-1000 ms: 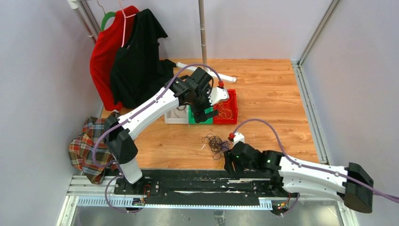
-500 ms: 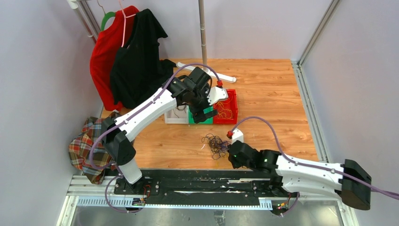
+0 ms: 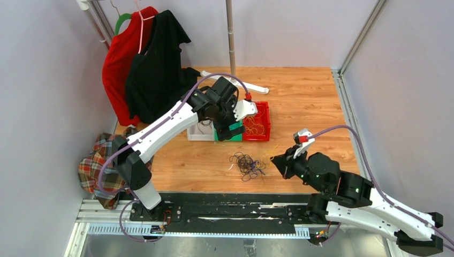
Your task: Untangle the cables
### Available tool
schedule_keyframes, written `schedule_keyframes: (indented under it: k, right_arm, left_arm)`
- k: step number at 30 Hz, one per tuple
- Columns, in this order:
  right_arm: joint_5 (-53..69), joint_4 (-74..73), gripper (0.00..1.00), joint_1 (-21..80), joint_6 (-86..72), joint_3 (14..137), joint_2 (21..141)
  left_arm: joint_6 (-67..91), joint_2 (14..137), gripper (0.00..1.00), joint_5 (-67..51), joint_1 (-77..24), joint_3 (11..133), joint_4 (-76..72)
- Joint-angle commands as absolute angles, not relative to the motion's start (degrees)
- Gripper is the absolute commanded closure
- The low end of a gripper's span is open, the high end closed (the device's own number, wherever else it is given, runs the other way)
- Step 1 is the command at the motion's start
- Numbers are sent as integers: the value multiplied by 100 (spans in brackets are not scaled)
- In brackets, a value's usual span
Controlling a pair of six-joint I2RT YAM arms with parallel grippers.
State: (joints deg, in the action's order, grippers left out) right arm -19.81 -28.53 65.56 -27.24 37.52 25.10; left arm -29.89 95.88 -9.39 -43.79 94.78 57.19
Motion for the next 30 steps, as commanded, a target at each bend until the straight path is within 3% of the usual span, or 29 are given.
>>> schedule_keyframes:
  k: [1, 7, 11, 14, 24, 30]
  right_arm:
    - [-2904, -2769, 99, 6540, -2103, 4383, 2799]
    - [-3248, -1828, 99, 5980, -1371, 4761, 3686]
    - [-1694, -1371, 99, 4347, -1632, 4954, 4774]
    - [-1208, -856, 100, 3726, -1562, 5061, 5511]
    - [-1147, -638, 100, 3310, -1008, 6379, 8196]
    - [-1218, -1295, 100, 3270, -1074, 7091, 9472]
  left_arm:
    - [-3038, 9284, 1, -1076, -4279, 9475, 5765]
    - [-2823, 9217, 2, -1092, -4032, 9688, 5774]
    - [-2514, 9234, 2, -1081, -3643, 9888, 5774]
    - [-2418, 9184, 2, -1098, -3401, 9919, 5770]
    - [-2456, 8900, 2, -1285, -3322, 9613, 5774]
    - [-2479, 8792, 2, -1474, -3275, 9550, 5776]
